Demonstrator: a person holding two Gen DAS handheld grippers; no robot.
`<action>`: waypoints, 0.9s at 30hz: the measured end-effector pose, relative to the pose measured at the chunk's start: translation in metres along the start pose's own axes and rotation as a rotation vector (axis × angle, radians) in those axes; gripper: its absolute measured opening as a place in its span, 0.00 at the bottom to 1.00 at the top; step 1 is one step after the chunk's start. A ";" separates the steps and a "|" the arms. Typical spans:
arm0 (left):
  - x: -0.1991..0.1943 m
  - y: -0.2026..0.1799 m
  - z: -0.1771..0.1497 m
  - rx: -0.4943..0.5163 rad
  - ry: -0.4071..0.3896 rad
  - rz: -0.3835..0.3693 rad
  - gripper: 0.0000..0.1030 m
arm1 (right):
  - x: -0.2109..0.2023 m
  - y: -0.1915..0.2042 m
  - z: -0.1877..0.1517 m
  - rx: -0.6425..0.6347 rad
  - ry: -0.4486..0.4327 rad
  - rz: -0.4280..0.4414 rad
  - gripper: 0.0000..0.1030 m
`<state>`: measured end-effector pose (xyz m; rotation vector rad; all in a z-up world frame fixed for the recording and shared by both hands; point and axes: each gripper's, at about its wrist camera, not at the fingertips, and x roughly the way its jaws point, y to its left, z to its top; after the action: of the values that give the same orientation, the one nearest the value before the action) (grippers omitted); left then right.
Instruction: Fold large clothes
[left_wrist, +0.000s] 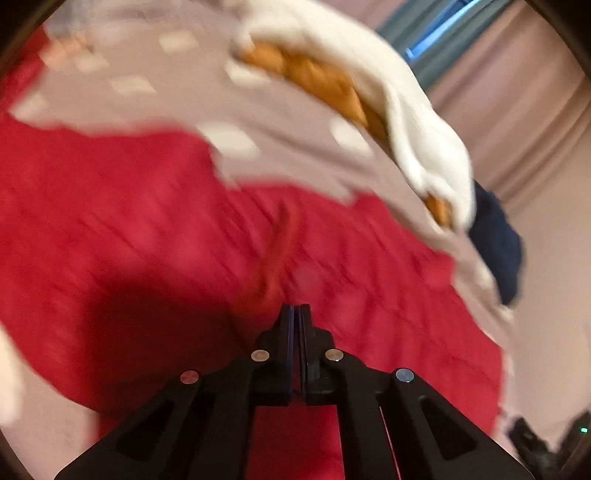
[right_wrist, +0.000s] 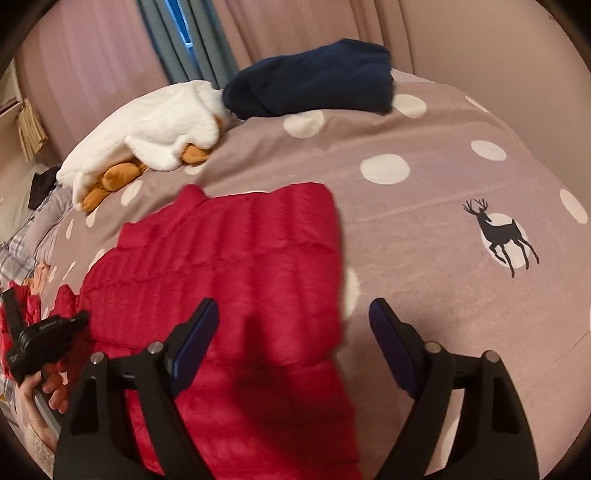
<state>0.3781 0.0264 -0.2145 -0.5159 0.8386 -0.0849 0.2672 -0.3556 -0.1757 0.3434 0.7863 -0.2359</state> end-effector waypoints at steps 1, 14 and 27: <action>-0.007 0.006 0.006 0.002 -0.046 0.045 0.02 | 0.002 -0.003 0.002 0.009 0.004 0.001 0.76; -0.013 0.034 0.005 -0.070 0.152 -0.159 0.25 | 0.028 0.010 0.001 0.107 0.063 0.062 0.75; 0.020 -0.012 -0.020 -0.038 0.076 -0.064 0.13 | 0.030 -0.012 0.000 0.100 0.062 0.005 0.74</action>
<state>0.3790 0.0027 -0.2336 -0.5781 0.8992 -0.1479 0.2837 -0.3684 -0.2003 0.4483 0.8365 -0.2618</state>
